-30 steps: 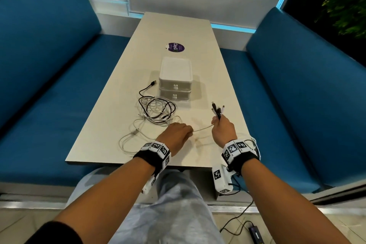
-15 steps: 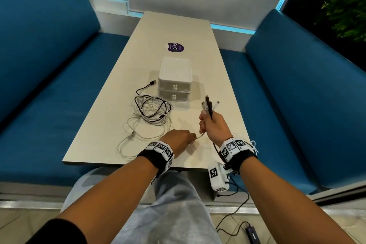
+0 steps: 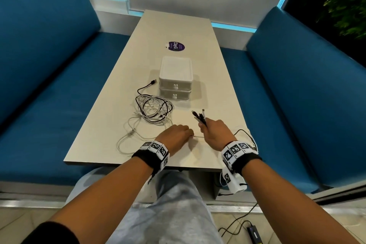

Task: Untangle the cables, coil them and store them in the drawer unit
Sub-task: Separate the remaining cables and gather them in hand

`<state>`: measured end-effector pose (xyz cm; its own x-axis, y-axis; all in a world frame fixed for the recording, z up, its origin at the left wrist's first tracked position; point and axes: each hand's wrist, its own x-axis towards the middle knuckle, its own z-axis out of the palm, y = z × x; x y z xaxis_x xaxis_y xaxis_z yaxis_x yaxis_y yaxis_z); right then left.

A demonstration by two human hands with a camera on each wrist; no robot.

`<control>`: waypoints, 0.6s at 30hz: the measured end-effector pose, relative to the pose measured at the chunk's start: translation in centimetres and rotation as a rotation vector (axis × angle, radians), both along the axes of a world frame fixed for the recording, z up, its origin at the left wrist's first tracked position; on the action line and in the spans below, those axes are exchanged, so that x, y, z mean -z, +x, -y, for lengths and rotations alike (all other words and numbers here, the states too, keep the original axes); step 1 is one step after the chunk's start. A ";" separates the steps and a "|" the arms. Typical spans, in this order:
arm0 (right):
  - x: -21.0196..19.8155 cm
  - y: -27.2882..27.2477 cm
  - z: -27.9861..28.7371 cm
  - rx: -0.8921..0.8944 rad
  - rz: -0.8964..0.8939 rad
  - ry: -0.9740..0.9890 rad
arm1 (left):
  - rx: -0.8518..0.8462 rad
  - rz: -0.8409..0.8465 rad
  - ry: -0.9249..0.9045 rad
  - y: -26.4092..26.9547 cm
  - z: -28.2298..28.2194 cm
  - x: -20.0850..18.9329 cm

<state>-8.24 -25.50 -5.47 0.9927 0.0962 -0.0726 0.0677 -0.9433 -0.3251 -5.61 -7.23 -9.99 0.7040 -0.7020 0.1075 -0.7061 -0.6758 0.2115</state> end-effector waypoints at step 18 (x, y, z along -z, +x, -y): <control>-0.4 -0.1 -2.2 0.243 -0.015 0.328 | -0.164 0.113 0.159 0.0 -0.1 -2.5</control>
<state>-8.35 -23.30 -5.04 0.9885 -0.1205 -0.0913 -0.1511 -0.7775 -0.6104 -5.57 -7.09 -7.52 0.7999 -0.5934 0.0894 -0.5971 -0.8019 0.0199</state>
